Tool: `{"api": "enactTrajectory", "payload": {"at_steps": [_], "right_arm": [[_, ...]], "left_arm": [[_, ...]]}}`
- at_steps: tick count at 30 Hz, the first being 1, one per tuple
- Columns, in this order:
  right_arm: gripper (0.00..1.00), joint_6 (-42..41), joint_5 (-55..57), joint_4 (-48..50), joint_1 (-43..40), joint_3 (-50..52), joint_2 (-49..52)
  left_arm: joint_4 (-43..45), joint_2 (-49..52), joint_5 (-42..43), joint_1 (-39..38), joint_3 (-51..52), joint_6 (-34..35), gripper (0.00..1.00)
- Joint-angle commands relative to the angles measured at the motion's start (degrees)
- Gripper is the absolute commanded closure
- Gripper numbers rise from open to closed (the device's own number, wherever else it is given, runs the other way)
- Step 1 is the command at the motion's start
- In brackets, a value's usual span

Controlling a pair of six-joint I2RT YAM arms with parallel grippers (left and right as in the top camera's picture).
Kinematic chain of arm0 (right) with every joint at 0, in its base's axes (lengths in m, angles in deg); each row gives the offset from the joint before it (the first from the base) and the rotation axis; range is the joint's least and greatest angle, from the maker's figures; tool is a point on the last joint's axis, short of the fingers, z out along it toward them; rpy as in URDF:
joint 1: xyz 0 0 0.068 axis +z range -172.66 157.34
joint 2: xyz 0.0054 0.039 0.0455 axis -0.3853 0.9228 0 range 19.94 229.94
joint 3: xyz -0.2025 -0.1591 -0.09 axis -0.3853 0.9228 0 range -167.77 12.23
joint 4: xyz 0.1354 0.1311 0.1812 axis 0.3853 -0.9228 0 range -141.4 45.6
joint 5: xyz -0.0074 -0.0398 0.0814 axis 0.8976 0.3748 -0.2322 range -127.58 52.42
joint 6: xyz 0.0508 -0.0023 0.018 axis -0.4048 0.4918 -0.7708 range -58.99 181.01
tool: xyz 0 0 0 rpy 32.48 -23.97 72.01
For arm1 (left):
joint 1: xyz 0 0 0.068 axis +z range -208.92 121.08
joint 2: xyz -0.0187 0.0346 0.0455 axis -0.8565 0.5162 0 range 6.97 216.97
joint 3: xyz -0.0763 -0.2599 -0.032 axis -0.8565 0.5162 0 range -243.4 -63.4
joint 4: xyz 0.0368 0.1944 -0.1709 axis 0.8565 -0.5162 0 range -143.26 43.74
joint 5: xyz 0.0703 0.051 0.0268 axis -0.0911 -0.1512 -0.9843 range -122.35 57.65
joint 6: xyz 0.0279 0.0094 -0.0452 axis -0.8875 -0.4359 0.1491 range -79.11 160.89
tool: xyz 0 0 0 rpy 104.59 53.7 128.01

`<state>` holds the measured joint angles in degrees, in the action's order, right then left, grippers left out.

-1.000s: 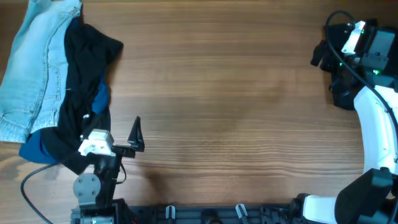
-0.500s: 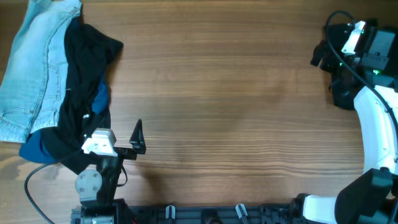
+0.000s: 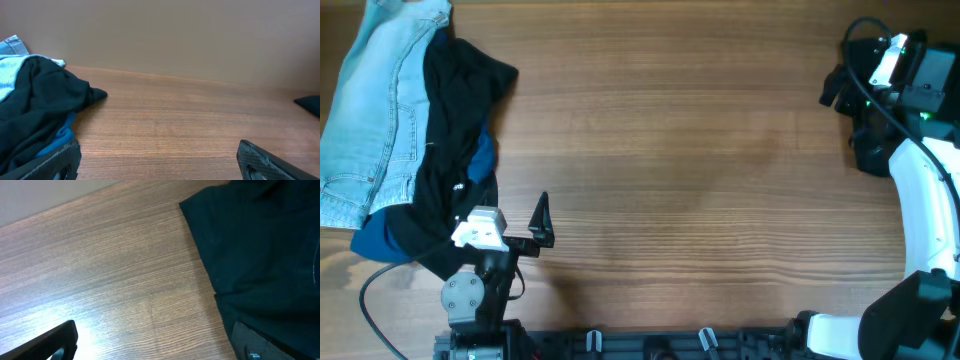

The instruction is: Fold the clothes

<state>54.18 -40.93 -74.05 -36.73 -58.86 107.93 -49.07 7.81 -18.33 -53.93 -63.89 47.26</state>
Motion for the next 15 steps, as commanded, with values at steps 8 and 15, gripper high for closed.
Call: {"api": "enactTrajectory", "payload": {"at_steps": [8,15], "right_arm": [[0.0,0.83,4.24,-0.02,1.22,-0.9,-1.11],[0.0,0.94,5.53,0.07,9.16,-0.9,-14.91]], "left_arm": [[-0.26,-0.42,0.5,0.48,0.17,0.52,0.0],[-0.26,-0.42,0.5,0.48,0.17,0.52,0.0]]}}
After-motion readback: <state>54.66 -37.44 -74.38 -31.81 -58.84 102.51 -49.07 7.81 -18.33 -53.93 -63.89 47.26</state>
